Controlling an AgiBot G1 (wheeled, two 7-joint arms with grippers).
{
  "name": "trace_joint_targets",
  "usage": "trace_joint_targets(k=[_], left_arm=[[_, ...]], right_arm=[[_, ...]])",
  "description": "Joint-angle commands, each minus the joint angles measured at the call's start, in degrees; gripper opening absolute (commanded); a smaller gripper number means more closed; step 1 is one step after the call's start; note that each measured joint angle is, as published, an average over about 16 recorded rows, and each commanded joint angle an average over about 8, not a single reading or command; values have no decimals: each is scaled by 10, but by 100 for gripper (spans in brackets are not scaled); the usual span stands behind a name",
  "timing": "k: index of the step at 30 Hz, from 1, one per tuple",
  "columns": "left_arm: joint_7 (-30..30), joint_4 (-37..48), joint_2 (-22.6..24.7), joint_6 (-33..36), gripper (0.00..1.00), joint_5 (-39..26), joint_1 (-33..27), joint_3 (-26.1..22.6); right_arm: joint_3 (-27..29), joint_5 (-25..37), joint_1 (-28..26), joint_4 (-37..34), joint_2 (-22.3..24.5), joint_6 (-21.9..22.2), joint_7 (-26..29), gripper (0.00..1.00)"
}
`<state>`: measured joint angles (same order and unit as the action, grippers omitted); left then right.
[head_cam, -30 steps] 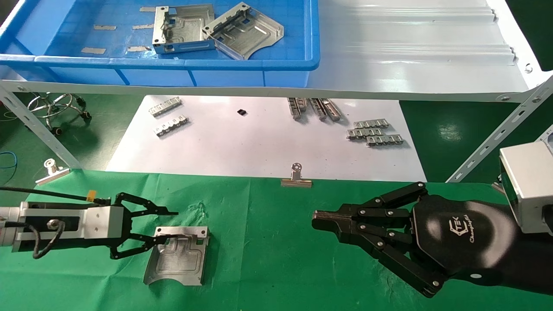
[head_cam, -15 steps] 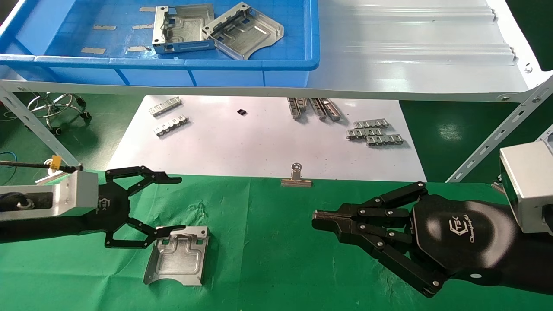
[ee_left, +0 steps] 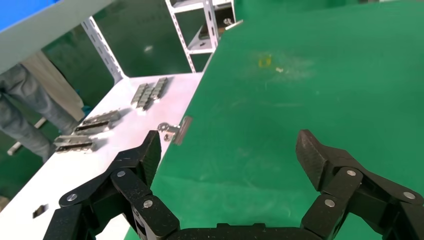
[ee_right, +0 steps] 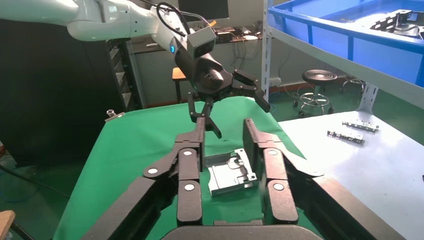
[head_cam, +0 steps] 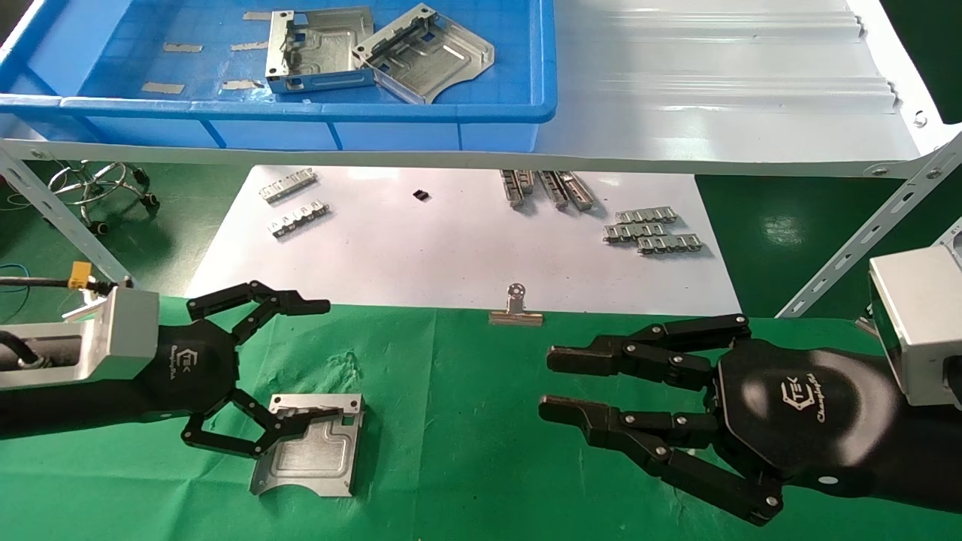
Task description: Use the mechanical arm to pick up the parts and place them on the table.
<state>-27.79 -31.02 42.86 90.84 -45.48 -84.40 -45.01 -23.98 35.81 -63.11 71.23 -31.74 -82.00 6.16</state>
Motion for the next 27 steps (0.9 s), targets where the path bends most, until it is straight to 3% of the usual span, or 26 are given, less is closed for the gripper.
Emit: trace_joint_targets(k=[1, 27], left_arm=[[17, -18, -3, -2, 100, 2, 10, 13], [232, -256, -47, -31, 100, 22, 137, 174]], right_arm=[[0, 0, 0, 0, 0, 0, 0, 100], [0, 0, 0, 0, 0, 0, 0, 100]])
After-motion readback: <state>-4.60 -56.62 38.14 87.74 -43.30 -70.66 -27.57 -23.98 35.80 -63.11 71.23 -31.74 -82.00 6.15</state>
